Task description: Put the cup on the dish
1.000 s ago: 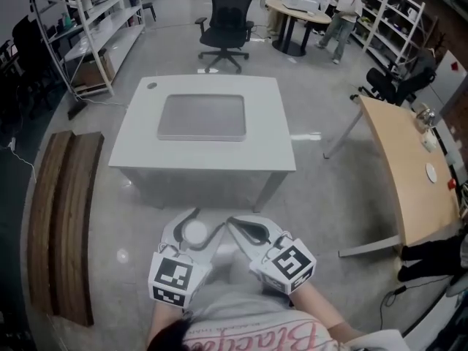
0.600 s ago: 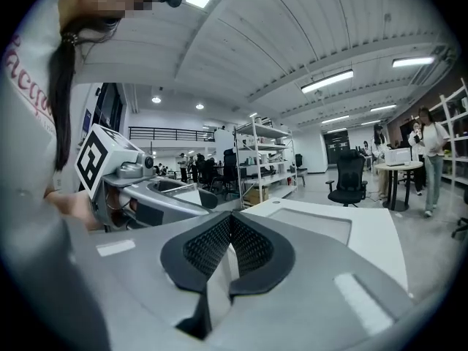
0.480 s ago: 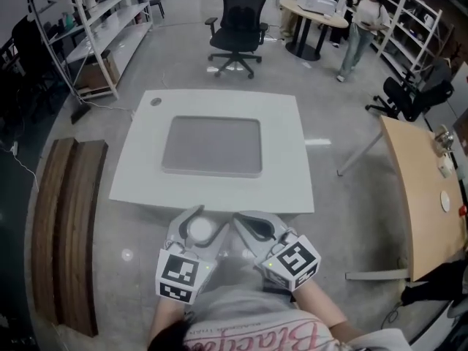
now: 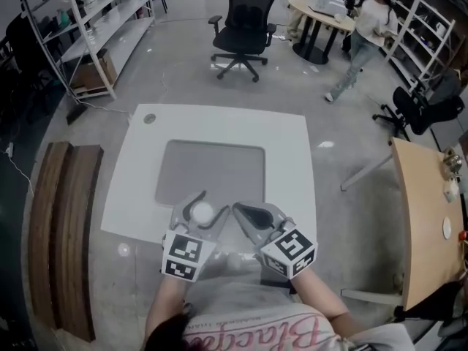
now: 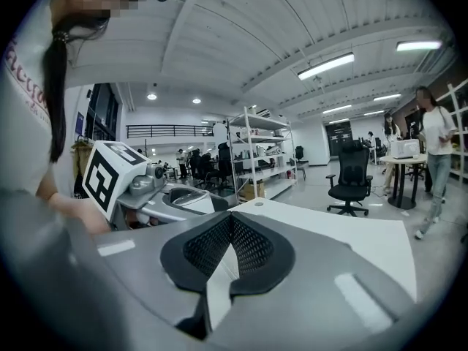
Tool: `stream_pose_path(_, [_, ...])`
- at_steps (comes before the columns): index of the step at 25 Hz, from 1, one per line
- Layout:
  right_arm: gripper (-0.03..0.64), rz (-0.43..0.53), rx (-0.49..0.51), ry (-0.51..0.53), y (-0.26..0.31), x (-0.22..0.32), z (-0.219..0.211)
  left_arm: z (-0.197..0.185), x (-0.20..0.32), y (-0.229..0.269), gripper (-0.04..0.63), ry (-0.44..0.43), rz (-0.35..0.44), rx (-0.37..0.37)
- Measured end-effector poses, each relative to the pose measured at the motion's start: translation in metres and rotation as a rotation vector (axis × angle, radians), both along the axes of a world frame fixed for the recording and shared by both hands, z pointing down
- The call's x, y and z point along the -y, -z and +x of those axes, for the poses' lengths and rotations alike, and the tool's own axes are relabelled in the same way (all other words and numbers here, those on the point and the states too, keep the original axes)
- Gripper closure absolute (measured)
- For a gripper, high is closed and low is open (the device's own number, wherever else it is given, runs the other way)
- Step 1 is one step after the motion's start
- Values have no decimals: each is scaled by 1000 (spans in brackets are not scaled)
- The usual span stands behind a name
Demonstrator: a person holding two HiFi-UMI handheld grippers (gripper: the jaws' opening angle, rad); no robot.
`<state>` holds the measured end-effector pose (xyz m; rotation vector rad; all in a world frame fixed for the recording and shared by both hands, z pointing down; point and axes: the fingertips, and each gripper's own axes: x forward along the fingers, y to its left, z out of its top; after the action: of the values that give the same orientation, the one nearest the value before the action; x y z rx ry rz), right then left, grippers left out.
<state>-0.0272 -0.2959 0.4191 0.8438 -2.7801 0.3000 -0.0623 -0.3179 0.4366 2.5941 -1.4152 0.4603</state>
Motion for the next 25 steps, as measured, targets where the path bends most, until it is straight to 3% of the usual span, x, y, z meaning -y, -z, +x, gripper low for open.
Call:
stream_pose_path(13, [615,-108,-72,-41,-38,44,-9,0,101,-95,348,-21,-77,33])
stream_pose_path(19, [615,-150,-102,-88,-47,51,2,2,124,-135,347,-24,-152,74])
stream_pose_path(25, [615,-156,-111,-113,-51,54,8,3,131,-153,347,-11,-191,52])
